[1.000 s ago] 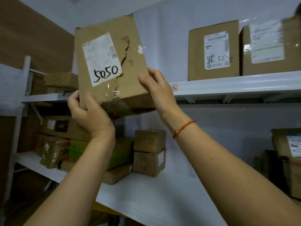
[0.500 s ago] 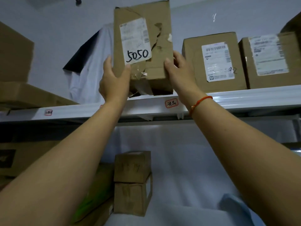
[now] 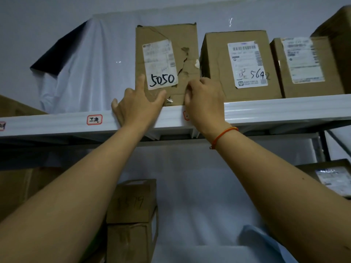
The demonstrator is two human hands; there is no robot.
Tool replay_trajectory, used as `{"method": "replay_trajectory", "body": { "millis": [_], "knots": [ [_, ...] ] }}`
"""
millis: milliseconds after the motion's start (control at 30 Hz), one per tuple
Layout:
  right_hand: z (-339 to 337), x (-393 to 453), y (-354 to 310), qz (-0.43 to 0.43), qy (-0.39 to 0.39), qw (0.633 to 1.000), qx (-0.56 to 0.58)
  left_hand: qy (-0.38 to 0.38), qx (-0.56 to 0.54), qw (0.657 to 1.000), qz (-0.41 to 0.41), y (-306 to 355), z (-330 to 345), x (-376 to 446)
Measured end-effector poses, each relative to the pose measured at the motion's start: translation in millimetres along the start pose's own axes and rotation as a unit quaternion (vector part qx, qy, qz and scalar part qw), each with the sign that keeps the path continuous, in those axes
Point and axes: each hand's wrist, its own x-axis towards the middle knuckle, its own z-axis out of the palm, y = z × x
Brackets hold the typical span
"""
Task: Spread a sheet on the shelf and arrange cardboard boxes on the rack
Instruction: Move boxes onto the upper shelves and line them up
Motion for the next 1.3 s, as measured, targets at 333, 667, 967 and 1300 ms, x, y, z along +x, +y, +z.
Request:
{"method": "replay_trajectory", "body": {
  "millis": [333, 667, 967, 1300],
  "knots": [
    [4, -13, 0, -0.039, 0.02, 0.999, -0.03, 0.016, 0.035, 0.999, 0.023, -4, 8, -2],
    [8, -58, -25, -0.166, 0.154, 0.972, 0.064, 0.205, -0.04, 0.972, 0.108, -39, -3, -37],
    [105, -174, -56, -0.093, -0.043, 0.979, 0.175, 0.136, -0.022, 0.965, 0.223, -146, 30, -124],
    [195, -231, -31, 0.36, -0.355, 0.838, 0.205, -0.159, -0.011, 0.964, -0.215, -231, 101, -123]
  ]
}}
